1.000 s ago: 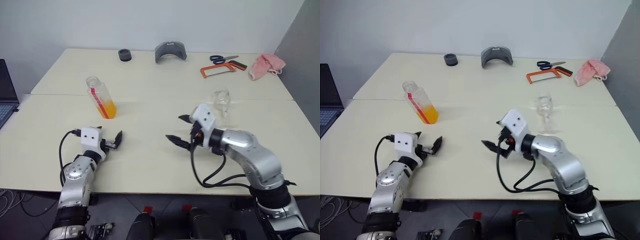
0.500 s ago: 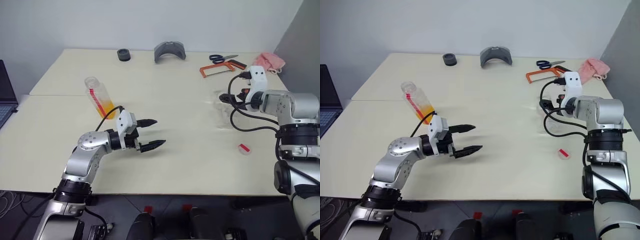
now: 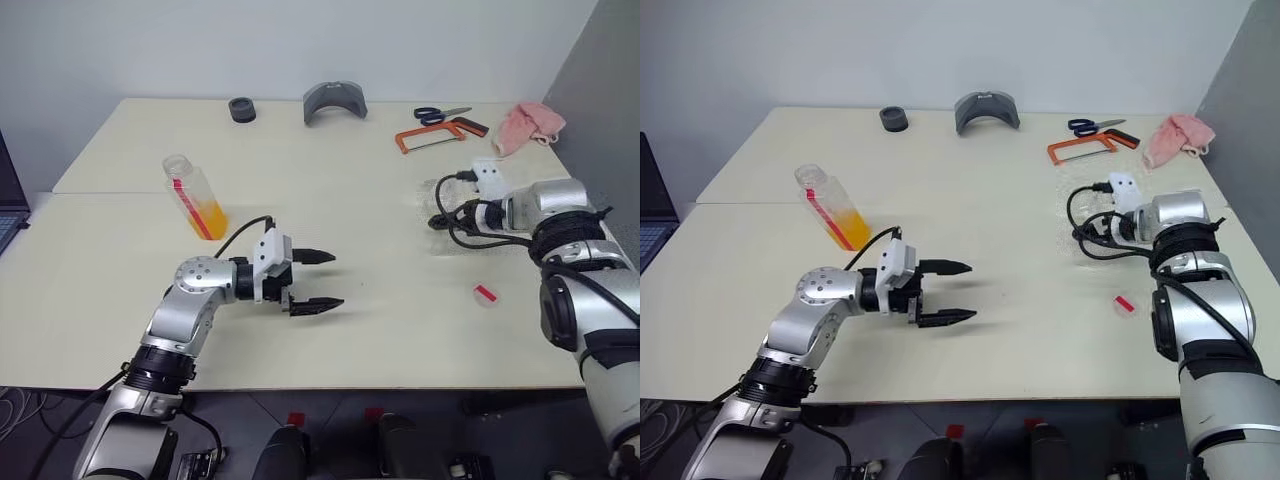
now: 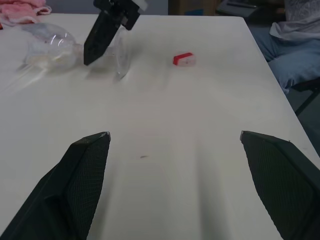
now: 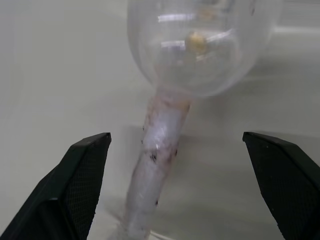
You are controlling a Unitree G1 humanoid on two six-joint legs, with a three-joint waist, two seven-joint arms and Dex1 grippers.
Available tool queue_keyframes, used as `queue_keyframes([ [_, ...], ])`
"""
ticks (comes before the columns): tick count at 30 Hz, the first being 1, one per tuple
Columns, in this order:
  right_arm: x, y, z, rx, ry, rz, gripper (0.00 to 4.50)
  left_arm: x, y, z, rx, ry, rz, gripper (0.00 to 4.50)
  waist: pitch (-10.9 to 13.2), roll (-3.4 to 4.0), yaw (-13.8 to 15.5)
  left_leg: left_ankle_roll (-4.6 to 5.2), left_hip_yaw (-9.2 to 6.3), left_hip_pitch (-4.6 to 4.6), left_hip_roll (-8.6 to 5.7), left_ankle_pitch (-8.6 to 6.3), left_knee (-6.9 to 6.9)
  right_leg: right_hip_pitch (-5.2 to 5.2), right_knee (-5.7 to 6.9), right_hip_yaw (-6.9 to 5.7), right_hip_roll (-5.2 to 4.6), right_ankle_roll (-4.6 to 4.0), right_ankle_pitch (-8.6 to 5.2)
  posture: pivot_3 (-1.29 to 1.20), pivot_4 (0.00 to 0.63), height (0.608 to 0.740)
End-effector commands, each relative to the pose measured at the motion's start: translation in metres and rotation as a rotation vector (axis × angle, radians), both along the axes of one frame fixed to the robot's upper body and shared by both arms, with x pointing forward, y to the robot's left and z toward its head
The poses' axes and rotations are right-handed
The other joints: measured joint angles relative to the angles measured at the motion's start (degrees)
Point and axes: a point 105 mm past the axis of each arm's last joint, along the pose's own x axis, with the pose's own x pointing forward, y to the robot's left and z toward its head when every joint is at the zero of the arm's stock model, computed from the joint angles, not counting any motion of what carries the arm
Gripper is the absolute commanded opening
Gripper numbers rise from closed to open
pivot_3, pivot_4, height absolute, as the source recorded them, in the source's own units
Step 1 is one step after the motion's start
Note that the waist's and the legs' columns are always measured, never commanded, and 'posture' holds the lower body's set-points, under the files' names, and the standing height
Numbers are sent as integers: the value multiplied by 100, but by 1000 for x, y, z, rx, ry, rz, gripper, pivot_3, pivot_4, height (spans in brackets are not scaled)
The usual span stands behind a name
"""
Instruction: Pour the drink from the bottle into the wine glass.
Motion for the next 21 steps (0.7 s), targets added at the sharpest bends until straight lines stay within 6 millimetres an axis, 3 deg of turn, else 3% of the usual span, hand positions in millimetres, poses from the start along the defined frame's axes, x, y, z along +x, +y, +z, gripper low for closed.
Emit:
queue_keyframes([
  [1, 2, 0, 6, -64, -11, 40, 4129, 1, -3, 6, -2, -52, -16, 4500, 0, 0, -1, 0, -1, 0, 0, 0, 0, 0, 0, -1, 1, 0, 0, 0, 150, 740],
  [13, 0, 5, 8, -132, 0, 147, 207, 3, -7, 3, 5, -74, -24, 4500, -1, 1, 1, 0, -2, 3, -1, 0, 2, 1, 2, -1, 0, 0, 0, 0, 150, 740],
  [16, 5, 6, 19, -102, -50, 117, 127, 3, -8, 4, 5, -75, -27, 4500, -1, 1, 2, -1, -4, 2, 0, 0, 3, 1, 3, -2, 0, 0, 0, 0, 150, 740],
  [21, 19, 10, 54, 17, -206, 36, 127, 7, -6, 8, -6, -72, -12, 4500, 2, 4, 1, -1, -4, 1, 1, 0, 3, 0, 4, -1, -1, 0, 0, 0, 150, 740],
])
